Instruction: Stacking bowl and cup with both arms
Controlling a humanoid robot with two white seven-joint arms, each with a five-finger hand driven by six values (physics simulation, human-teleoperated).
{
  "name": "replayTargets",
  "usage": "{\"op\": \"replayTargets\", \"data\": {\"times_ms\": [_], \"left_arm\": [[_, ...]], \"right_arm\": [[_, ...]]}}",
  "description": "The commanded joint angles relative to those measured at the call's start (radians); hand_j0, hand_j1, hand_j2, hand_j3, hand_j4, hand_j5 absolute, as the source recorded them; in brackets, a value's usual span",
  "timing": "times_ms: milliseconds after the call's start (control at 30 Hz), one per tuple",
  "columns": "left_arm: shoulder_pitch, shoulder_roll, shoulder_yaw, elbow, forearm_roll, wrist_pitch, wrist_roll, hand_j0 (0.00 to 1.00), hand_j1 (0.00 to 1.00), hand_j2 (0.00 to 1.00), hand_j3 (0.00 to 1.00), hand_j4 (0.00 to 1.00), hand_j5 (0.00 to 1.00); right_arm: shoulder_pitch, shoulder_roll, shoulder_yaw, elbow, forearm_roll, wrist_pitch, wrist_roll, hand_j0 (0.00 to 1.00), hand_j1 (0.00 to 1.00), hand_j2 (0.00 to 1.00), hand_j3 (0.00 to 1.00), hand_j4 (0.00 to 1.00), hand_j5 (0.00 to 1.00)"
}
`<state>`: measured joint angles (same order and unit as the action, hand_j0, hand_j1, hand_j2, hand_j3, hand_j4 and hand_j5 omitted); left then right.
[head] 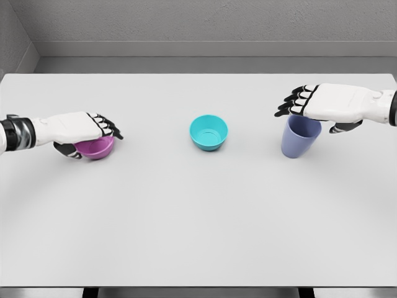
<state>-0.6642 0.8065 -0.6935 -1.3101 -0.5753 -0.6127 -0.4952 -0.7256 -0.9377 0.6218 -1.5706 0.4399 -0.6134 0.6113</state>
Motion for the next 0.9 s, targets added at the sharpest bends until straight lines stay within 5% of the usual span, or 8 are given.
{"op": "replayTargets", "data": {"times_ms": [0, 533, 867], "left_arm": [[0.002, 0.0, 0.0, 0.0, 0.0, 0.002, 0.0, 0.76, 0.76, 0.76, 0.76, 0.76, 0.76], [-0.043, 0.0, -0.001, -0.009, 0.006, 0.002, 0.001, 0.67, 0.67, 0.67, 0.67, 0.67, 0.67], [-0.13, -0.138, -0.055, -0.015, 0.009, 0.002, 0.001, 0.67, 0.67, 0.67, 0.67, 0.67, 0.67]], "right_arm": [[0.0, 0.002, -0.001, 0.003, -0.001, 0.003, 0.0, 1.0, 1.0, 1.0, 1.0, 1.0, 1.0], [0.0, 0.014, 0.019, 0.014, 0.0, 0.003, 0.0, 1.0, 1.0, 1.0, 1.0, 1.0, 1.0], [0.0, 0.013, 0.019, 0.012, 0.0, 0.003, 0.0, 1.0, 1.0, 1.0, 1.0, 1.0, 1.0]]}}
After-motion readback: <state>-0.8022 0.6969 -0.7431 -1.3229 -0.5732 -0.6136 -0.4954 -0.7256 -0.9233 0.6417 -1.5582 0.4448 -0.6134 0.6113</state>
